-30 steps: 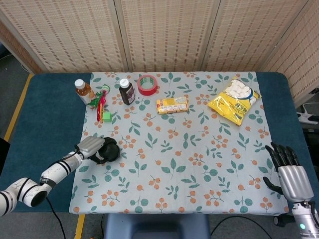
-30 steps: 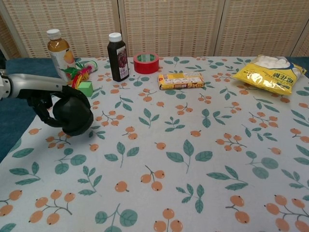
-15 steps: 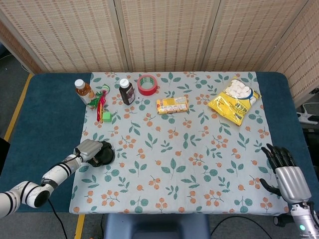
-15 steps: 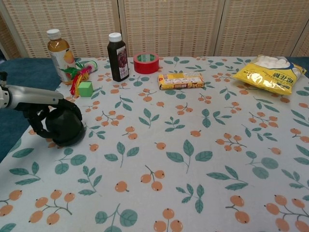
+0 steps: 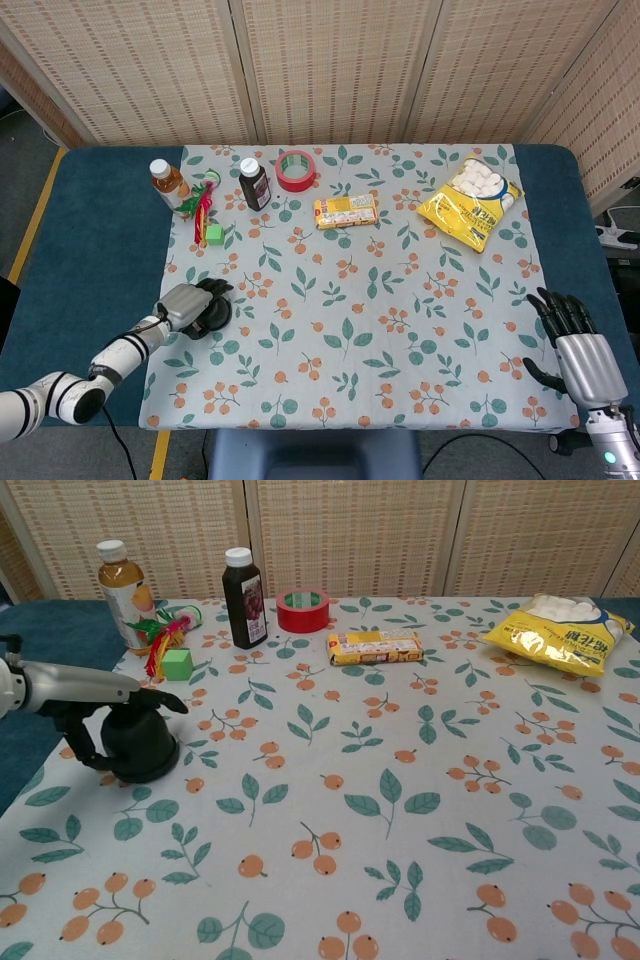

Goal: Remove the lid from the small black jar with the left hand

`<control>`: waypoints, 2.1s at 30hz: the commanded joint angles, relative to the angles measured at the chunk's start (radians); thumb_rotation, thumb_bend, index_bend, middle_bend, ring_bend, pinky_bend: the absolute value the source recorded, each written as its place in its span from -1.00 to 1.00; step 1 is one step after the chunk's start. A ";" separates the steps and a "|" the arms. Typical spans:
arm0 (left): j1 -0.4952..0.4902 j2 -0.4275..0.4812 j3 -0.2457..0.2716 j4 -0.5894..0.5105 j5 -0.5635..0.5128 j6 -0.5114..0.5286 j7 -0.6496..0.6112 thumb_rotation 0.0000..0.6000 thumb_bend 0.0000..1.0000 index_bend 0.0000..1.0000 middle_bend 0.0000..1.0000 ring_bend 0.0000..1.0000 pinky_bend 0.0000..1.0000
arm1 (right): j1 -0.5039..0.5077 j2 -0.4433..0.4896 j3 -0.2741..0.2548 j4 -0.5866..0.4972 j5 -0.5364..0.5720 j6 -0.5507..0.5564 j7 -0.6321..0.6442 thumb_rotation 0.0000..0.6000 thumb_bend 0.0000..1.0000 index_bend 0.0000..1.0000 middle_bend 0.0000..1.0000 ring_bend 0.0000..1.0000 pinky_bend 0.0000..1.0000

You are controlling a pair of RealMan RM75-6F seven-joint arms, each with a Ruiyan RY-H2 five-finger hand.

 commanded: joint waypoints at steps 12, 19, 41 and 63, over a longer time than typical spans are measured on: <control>-0.003 -0.018 0.012 -0.003 -0.051 0.024 0.053 1.00 -0.17 -1.00 -1.00 -1.00 -0.68 | 0.000 0.006 -0.007 -0.002 -0.012 0.000 0.012 1.00 -0.70 -1.00 -1.00 -1.00 -1.00; 0.018 -0.019 -0.004 -0.001 -0.037 0.055 0.023 1.00 -0.31 -1.00 -1.00 -1.00 -0.79 | -0.001 0.007 -0.007 -0.003 -0.011 0.001 0.014 1.00 -0.70 -1.00 -1.00 -1.00 -1.00; 0.076 0.004 -0.002 -0.044 0.053 0.166 0.067 1.00 -0.40 -1.00 -0.99 -1.00 -0.76 | 0.001 0.012 -0.012 -0.009 -0.013 -0.009 0.015 1.00 -0.70 -1.00 -1.00 -1.00 -1.00; 0.092 -0.023 -0.005 -0.015 0.032 0.184 0.133 1.00 -0.37 -0.51 -0.66 -1.00 -0.69 | 0.008 0.012 -0.018 -0.015 -0.011 -0.029 0.007 1.00 -0.70 -1.00 -1.00 -1.00 -1.00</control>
